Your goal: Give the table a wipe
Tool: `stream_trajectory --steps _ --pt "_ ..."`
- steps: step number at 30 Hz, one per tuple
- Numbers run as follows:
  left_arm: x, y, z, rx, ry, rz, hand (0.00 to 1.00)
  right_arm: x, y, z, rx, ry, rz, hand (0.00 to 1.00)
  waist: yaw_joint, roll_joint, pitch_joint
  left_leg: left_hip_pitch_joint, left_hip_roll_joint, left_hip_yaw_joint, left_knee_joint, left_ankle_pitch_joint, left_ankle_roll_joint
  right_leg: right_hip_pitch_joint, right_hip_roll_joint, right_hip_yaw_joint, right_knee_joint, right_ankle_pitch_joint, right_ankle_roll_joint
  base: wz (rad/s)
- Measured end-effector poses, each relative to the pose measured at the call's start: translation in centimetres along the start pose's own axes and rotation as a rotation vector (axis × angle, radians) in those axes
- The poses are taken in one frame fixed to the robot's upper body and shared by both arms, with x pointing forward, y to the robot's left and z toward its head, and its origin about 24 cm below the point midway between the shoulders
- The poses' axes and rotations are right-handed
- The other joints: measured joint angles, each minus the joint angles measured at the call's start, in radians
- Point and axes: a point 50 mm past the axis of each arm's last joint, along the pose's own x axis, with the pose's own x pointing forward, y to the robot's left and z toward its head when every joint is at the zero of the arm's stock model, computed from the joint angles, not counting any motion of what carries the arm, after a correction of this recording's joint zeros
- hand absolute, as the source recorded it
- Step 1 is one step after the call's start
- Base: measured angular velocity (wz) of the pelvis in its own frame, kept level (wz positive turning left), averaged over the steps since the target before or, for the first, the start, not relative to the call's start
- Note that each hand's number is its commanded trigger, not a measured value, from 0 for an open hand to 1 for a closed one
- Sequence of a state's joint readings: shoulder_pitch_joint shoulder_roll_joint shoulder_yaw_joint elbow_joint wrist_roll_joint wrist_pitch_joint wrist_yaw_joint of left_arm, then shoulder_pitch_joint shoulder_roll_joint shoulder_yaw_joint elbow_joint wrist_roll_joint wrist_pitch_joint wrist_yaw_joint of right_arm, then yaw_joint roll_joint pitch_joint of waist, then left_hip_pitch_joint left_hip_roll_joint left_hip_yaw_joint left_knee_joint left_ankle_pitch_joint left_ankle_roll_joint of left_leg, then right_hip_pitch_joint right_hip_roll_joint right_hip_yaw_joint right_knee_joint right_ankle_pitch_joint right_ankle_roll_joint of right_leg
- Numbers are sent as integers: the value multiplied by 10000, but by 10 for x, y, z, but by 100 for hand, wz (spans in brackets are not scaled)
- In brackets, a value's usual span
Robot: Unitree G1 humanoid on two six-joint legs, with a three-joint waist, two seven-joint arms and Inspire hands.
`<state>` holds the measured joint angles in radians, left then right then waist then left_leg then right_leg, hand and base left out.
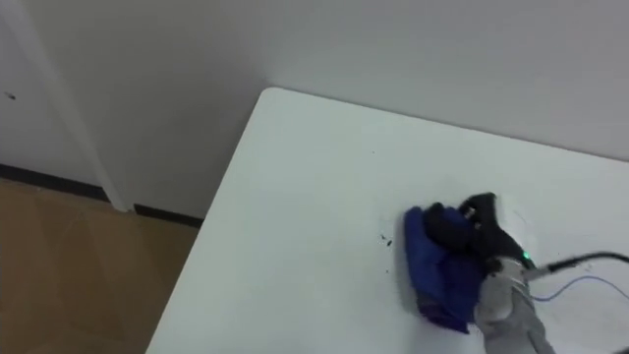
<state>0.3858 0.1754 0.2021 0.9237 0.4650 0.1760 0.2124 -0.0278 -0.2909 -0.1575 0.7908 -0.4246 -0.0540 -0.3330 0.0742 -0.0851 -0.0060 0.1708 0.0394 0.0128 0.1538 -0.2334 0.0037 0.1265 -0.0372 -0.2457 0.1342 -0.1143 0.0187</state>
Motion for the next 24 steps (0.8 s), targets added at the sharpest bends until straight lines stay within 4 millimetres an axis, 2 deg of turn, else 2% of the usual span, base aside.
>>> stream_trajectory --steps 3,5,7,10,14,17,18,19,20,21,22,23,24 --pt "1 6 0 -401 -106 216 0 -8 -14 -31 86 938 -667 100 -194 -30 -59 25 1 184 -2 0 1 16 -60 70 -1 -34 54 -12" --pt "2 9 0 -624 -125 335 0 -11 -19 -47 194 1488 -854 100 -441 -45 -62 157 -12 197 -10 -1 1 127 -59 243 1 -40 64 -7" --pt "2 11 1 -687 -232 458 0 -17 -25 -67 268 2237 -1045 100 -519 -87 -87 341 -14 295 -33 -15 23 260 -54 300 15 -77 121 -9" --pt "3 10 7 -745 -359 436 0 -21 -31 -79 80 2642 -1239 100 -549 -90 -89 454 8 307 -101 -86 75 323 -22 345 71 -104 132 -9" --pt "2 6 11 -637 -482 300 0 -18 -34 -74 -23 2664 -1350 100 -500 -31 -88 454 -12 315 16 -90 60 292 -21 448 190 -108 90 -7" --pt "3 0 14 -387 -326 68 0 -12 -29 -53 -777 2117 -1136 100 -107 46 -79 453 1 611 -28 -50 0 76 66 727 298 -73 33 -32" --pt "3 -2 16 -214 -328 -28 0 -10 -23 -32 -1335 1323 -928 100 162 86 -53 415 32 696 -26 -32 -23 -112 107 828 422 -55 -46 -54" --pt "3 -4 21 -44 -430 -103 0 -8 -11 -3 -1949 147 -515 100 318 84 -37 311 62 712 -22 -10 -54 -280 173 954 475 -17 -107 -51" --pt "3 -4 27 24 -538 -160 0 -7 -4 13 -2247 -500 -248 100 483 92 -16 291 70 717 -24 -2 -66 -355 209 1042 512 0 -135 -35" --pt "4 -6 36 223 -792 -245 0 -9 15 53 -2659 -1917 391 100 721 99 12 233 98 677 -21 13 -92 -463 268 1097 532 35 -195 -15" --pt "4 -9 43 477 -980 -356 0 -12 32 95 -3087 -3469 939 100 825 104 96 175 120 658 -23 43 -135 -501 291 1068 506 49 -224 -4" --pt "3 -10 49 586 -1137 -416 0 -14 40 115 -3286 -4152 1178 100 910 112 128 141 129 644 -23 53 -149 -530 305 1069 503 52 -237 14" --pt "2 -13 57 753 -1431 -509 0 -20 51 143 -3511 -5167 1521 100 1186 138 177 109 150 579 -25 60 -162 -533 339 1070 471 43 -258 31"
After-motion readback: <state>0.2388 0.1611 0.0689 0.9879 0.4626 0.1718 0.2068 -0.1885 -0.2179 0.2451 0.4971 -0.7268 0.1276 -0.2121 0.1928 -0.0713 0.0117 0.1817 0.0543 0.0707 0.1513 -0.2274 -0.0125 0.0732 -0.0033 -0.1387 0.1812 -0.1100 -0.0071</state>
